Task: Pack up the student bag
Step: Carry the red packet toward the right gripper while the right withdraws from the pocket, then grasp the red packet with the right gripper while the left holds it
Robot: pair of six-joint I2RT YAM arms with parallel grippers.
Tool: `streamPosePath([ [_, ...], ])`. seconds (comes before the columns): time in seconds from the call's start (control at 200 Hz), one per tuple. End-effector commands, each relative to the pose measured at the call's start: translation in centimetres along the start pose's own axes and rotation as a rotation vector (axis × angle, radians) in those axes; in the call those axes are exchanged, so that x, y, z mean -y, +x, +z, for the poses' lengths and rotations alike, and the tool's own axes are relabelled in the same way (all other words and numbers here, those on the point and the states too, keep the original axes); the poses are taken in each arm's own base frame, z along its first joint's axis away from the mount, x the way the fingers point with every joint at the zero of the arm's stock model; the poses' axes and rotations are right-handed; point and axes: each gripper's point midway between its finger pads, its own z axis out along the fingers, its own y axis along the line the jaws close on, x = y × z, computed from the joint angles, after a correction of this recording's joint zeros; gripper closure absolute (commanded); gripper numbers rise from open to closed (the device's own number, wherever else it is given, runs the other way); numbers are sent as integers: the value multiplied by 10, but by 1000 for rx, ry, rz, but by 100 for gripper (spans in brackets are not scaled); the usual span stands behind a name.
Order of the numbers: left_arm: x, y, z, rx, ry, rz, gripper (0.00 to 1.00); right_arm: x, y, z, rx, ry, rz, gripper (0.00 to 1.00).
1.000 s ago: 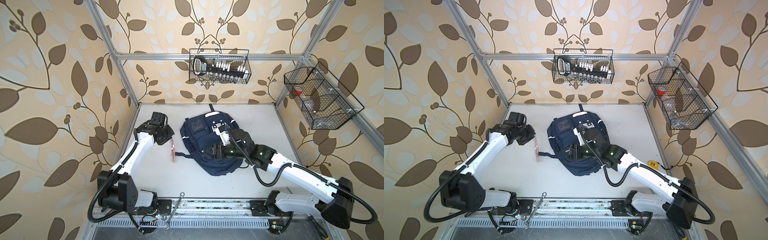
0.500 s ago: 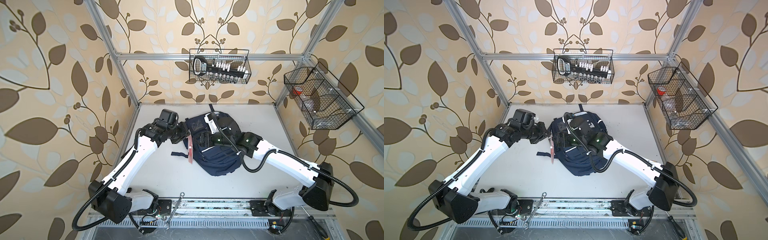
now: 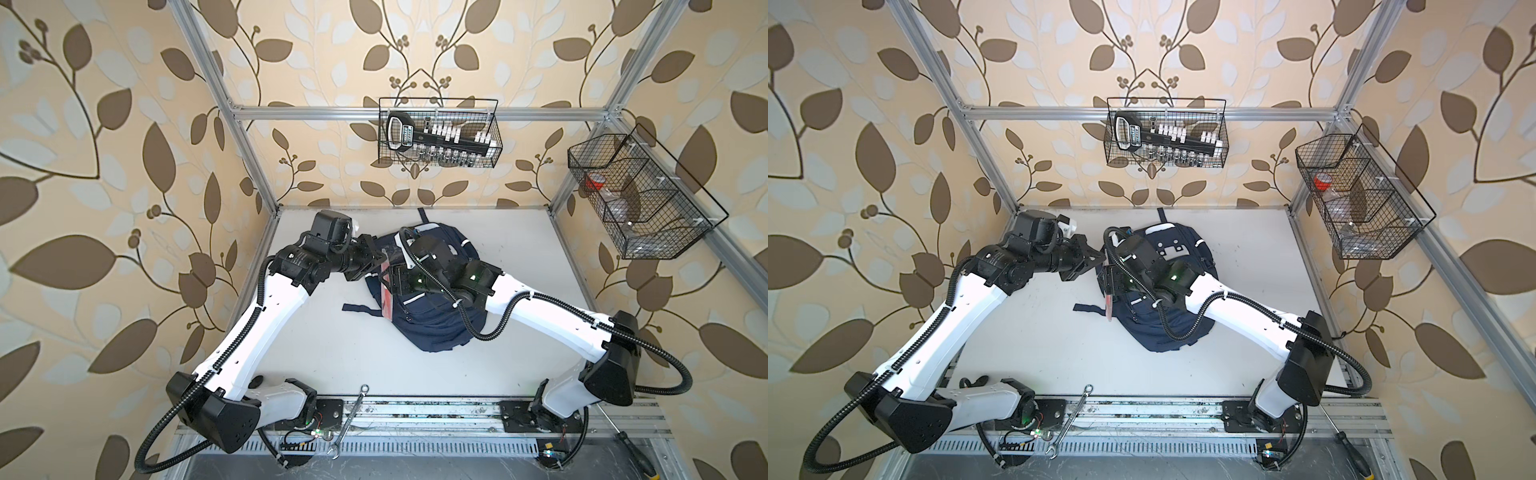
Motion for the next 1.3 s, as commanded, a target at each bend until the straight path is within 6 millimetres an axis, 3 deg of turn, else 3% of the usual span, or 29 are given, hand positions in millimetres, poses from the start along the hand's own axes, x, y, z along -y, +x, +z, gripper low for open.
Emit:
streamPosePath([
  [0.0,31,4,-16,5,107,35,100,0,-3,3,-5,28,2,48],
  [0.34,41,2,-15,0,145,43,100,-2,-6,2,4,22,37,100],
  [0.39,43,1,-15,4,151,47,100,-2,-9,-3,17,24,41,100],
  [0.475,47,-6,-19,37,147,71,49,4,-15,-15,45,30,58,100],
  [0.525,46,-13,-23,78,134,78,34,11,-19,-25,71,33,79,100],
  [0.565,44,-19,-28,106,125,75,28,21,-24,-34,97,35,106,100],
  [0.69,38,-25,-30,110,173,30,22,62,-40,-72,202,-11,255,100],
  [0.785,46,-12,-16,18,317,-1,22,91,-54,-109,317,-119,389,100],
  [0.89,56,2,-7,-69,477,-9,20,108,-64,-142,416,-226,489,100],
  [1.15,80,42,-12,-158,698,117,15,95,-84,-194,551,-388,513,100],
  [1.294,84,57,-10,-159,755,136,13,76,-92,-207,570,-518,515,100],
])
